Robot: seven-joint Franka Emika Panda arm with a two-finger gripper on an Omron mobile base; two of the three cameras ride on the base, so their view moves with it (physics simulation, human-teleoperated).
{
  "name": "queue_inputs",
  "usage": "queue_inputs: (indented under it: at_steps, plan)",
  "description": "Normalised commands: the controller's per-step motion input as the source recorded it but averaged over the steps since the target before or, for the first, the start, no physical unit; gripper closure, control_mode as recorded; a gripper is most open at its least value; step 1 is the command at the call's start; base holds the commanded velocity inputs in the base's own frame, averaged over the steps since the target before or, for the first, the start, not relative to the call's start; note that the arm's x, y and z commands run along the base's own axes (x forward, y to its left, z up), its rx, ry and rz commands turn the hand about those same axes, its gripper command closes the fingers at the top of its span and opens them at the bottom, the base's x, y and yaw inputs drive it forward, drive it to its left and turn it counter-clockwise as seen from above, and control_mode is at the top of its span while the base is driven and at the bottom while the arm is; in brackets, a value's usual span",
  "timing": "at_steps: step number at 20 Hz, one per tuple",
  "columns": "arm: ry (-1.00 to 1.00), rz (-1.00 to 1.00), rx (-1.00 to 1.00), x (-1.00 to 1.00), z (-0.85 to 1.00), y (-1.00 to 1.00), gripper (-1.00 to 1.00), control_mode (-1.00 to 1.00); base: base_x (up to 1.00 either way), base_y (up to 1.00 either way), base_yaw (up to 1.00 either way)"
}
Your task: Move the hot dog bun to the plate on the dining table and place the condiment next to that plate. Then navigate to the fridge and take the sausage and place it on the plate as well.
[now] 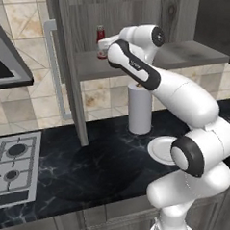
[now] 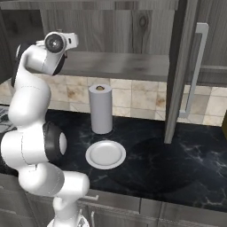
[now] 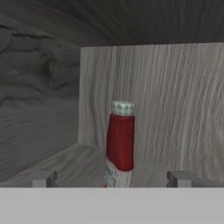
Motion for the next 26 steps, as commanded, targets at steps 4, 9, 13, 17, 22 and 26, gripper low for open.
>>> queue_inputs:
  at_steps: [4, 9, 13, 17, 22, 26]
  plan:
    - [0.05, 0.0, 0.0, 0.26, 0.0, 0.0, -1.0, -1.0, 0.0, 0.0, 0.0]
    - [0.07, 0.03, 0.0, 0.24, -0.03, 0.0, -1.0, -1.0, 0.0, 0.0, 0.0]
    - [0.07, 0.02, 0.0, 0.19, -0.09, 0.06, -1.0, -1.0, 0.0, 0.0, 0.0]
    - [0.03, 0.02, 0.0, 0.1, -0.07, 0.11, -1.0, -1.0, 0.0, 0.0, 0.0]
    - [0.0, 0.03, 0.0, 0.06, -0.01, 0.01, -1.0, -1.0, 0.0, 0.0, 0.0]
    - [0.0, 0.05, 0.0, 0.13, 0.0, 0.0, -1.0, -1.0, 0.0, 0.0, 0.0]
